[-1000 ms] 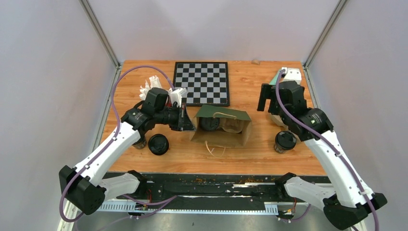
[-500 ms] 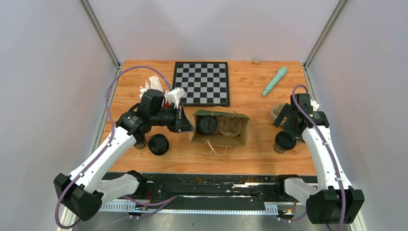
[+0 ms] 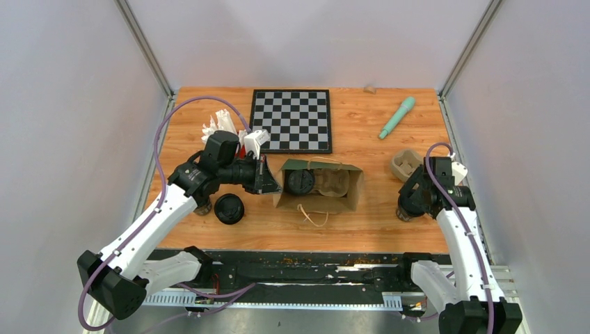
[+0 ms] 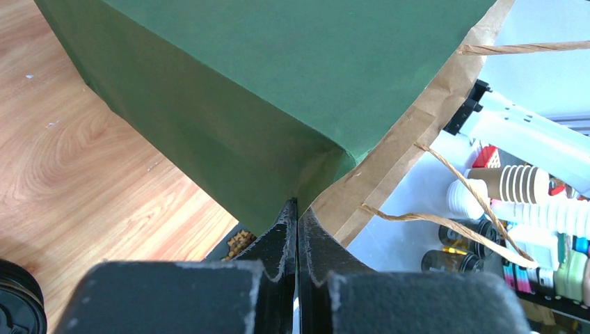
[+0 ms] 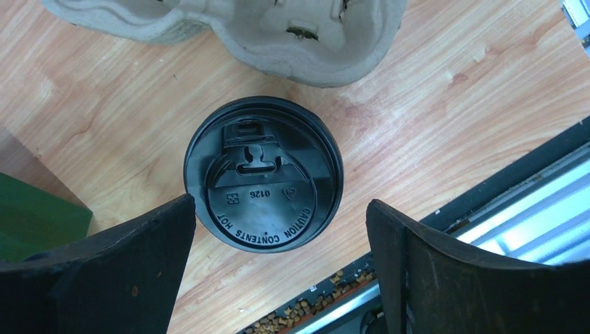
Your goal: Pack the takeout coffee
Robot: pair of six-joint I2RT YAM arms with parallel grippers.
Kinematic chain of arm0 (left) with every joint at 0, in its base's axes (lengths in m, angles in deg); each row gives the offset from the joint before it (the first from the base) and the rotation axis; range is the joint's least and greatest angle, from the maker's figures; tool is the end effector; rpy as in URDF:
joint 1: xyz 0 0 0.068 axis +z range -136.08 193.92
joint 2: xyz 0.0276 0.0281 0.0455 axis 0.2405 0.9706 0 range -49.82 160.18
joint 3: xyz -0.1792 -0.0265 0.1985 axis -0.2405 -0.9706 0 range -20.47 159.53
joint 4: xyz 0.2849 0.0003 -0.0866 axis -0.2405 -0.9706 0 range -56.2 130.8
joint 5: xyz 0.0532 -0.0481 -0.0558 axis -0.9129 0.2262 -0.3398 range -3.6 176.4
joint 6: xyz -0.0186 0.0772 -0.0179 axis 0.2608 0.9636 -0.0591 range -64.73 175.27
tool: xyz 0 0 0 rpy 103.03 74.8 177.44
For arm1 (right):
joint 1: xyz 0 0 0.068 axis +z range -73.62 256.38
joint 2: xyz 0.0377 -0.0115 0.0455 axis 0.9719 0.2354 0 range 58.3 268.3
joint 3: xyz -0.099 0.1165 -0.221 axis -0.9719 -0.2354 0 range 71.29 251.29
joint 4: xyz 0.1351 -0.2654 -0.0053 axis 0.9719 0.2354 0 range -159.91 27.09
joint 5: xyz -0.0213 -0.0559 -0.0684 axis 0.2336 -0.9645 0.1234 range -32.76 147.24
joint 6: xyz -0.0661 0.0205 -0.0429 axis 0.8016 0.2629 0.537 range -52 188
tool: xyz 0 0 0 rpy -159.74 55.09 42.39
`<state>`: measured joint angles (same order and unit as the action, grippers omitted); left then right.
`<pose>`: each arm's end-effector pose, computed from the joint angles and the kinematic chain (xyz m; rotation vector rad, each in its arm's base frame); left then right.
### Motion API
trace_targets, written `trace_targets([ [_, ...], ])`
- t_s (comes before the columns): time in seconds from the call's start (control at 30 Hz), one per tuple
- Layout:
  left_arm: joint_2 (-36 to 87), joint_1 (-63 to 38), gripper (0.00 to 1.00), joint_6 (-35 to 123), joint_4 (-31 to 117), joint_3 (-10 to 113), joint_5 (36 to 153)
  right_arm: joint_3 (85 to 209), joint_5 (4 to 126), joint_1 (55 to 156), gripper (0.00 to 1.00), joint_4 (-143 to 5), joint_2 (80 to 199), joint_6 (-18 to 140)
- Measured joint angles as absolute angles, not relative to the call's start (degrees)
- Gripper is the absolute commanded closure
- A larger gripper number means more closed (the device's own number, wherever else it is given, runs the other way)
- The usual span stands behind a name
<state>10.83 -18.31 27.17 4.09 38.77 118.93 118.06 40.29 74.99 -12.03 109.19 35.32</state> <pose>0.2188 -0.1828 0.3106 0.4210 2.3530 -1.1758 0.2092 -0.0256 0.2296 0.8501 2.4459 -0.1975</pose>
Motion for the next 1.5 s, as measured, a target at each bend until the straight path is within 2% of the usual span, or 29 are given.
trace_targets([
  [0.17,10.8,-18.3,1.00,27.3,3.7,38.8,118.9,116.9,40.7,75.0,0.03,-16.4,108.4,36.6],
  [0.43,10.8,-18.3,1.00,27.3,3.7,38.8,118.9,116.6,40.8,75.0,0.08,-17.8,109.2,36.6],
  [0.73,10.8,-18.3,1.00,27.3,3.7,38.8,118.9,115.0,41.3,75.0,0.07,-18.7,110.8,36.6],
  [0.9,10.8,-18.3,1.00,27.3,3.6,38.8,118.9,114.5,41.3,75.0,0.11,-18.8,111.4,36.6],
  [1.13,10.8,-18.3,1.00,27.4,3.3,38.8,118.9,114.5,41.4,75.0,0.27,-18.9,111.3,37.3],
  [1.5,10.7,-18.3,1.00,27.5,3.3,38.8,118.9,114.5,48.4,76.5,0.28,-21.0,111.3,43.2],
])
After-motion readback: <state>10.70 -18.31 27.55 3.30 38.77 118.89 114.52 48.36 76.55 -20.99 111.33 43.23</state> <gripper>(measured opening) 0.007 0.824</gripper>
